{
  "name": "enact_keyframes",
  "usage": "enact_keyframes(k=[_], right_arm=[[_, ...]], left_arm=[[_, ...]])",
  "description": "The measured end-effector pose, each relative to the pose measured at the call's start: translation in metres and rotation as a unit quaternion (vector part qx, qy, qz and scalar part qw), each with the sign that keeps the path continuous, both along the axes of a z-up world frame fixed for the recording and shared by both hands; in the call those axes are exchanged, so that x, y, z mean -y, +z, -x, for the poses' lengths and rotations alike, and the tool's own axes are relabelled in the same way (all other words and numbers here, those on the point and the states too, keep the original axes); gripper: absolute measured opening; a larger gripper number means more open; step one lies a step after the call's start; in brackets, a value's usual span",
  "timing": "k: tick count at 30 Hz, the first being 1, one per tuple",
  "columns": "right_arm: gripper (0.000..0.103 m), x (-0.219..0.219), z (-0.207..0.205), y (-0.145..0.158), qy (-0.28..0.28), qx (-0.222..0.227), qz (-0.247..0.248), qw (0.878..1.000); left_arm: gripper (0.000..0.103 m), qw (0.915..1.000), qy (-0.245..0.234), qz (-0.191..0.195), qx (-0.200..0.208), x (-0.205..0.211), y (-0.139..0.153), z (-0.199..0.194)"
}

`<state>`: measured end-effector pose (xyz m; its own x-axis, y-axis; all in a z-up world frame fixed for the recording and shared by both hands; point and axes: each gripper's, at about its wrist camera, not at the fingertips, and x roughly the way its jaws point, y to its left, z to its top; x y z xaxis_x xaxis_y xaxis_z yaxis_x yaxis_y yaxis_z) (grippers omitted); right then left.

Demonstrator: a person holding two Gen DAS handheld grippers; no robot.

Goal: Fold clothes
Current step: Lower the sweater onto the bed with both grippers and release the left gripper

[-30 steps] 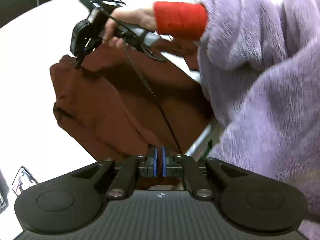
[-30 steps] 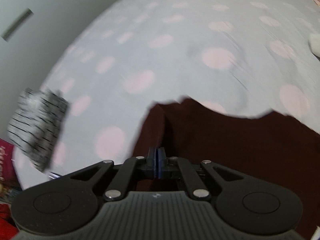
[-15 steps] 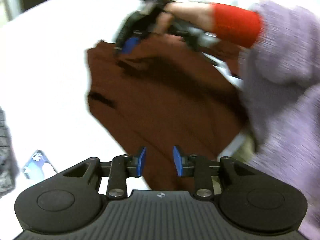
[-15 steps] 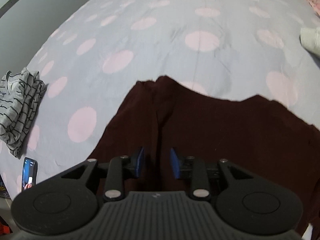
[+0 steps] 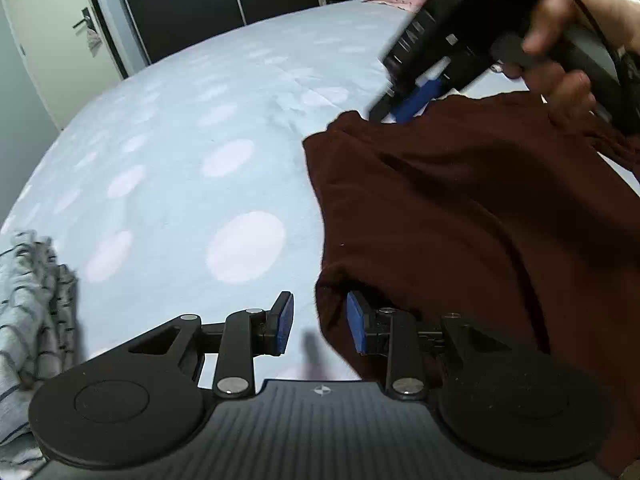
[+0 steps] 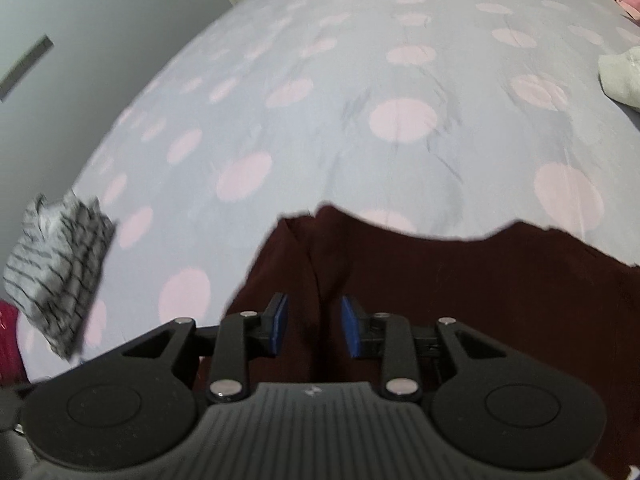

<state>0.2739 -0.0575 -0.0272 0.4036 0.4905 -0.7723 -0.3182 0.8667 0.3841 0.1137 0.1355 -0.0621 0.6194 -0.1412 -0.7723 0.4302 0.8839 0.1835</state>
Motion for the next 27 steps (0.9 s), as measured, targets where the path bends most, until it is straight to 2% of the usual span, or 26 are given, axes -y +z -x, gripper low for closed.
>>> enact_keyframes(k=[4, 7, 15, 17, 18, 20, 21, 23, 26, 27], right_arm=[[0.034, -0.005, -0.017, 0.000, -0.005, 0.009, -0.038, 0.999], [0.034, -0.014, -0.029, -0.005, -0.001, 0.006, -0.057, 0.998], [0.033, -0.046, -0.054, -0.035, 0.029, -0.003, -0.052, 0.998], [0.020, -0.051, -0.059, -0.045, 0.033, -0.022, -0.042, 0.998], [0.010, -0.051, -0.060, -0.049, 0.032, -0.027, -0.047, 0.998], [0.008, -0.047, -0.063, -0.053, 0.024, -0.029, -0.082, 0.996], [0.008, -0.043, -0.064, -0.052, 0.014, -0.025, -0.114, 0.993], [0.007, -0.039, -0.066, -0.049, 0.001, -0.013, -0.143, 0.990], [0.007, -0.045, -0.064, -0.053, 0.006, -0.008, -0.114, 0.993], [0.007, -0.046, -0.064, -0.056, 0.004, -0.011, -0.105, 0.994]], left_arm=[[0.016, 0.9999, 0.015, 0.000, 0.000, 0.001, -0.005, -0.009], [0.009, 0.9994, 0.026, 0.021, -0.002, 0.000, -0.010, -0.013], [0.002, 0.9986, 0.036, 0.034, -0.019, -0.002, -0.015, -0.016], [0.000, 0.9971, 0.054, 0.048, -0.024, -0.008, -0.013, -0.018], [0.000, 0.9956, 0.071, 0.058, -0.023, -0.013, -0.011, -0.020], [0.000, 0.9913, 0.104, 0.077, -0.023, -0.025, -0.006, -0.023], [0.000, 0.9894, 0.118, 0.080, -0.026, -0.030, -0.007, -0.024], [0.000, 0.9862, 0.142, 0.077, -0.037, -0.037, -0.010, -0.026], [0.000, 0.9827, 0.174, 0.043, -0.048, -0.043, -0.021, -0.028], [0.000, 0.9801, 0.183, 0.054, -0.053, -0.049, -0.022, -0.029]])
